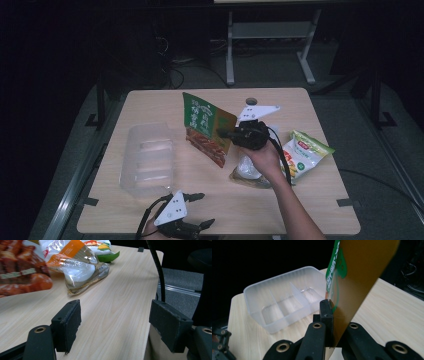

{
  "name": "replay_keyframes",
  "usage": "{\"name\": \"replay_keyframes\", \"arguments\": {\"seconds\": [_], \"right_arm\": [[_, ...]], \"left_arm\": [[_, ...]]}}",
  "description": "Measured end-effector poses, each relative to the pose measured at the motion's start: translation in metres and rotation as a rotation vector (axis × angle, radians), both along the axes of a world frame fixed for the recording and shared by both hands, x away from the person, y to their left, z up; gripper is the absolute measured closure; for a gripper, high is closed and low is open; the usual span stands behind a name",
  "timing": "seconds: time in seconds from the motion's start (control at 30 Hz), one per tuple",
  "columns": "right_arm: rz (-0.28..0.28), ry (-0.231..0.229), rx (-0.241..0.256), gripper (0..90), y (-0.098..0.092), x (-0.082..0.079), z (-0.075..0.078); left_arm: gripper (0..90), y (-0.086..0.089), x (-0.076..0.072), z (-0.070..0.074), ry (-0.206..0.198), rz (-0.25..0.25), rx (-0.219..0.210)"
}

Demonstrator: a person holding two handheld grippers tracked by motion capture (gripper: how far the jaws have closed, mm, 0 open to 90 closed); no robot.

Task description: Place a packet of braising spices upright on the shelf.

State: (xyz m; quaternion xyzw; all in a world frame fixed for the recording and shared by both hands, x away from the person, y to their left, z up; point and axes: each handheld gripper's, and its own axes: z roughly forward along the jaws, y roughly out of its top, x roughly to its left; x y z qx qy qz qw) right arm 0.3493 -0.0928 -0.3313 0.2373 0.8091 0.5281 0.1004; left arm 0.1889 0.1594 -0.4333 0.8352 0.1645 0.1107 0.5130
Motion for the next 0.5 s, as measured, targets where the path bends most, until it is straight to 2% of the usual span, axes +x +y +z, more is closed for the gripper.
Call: {"name": "replay_keyframes", "arguments": {"seconds": [0.37, 0.5], "right_arm": [[0.101, 0.002, 0.008, 90.0, 0.036, 0.023, 0.017], [0.121, 0.0, 0.006, 90.0, 0.046, 0.029, 0.023]], "left_arm": [[25.4, -0.002, 0.001, -0.001, 0.009, -0.004, -0.005], [25.4, -0.002, 0.002, -0.001, 0.009, -0.008, 0.0]]}}
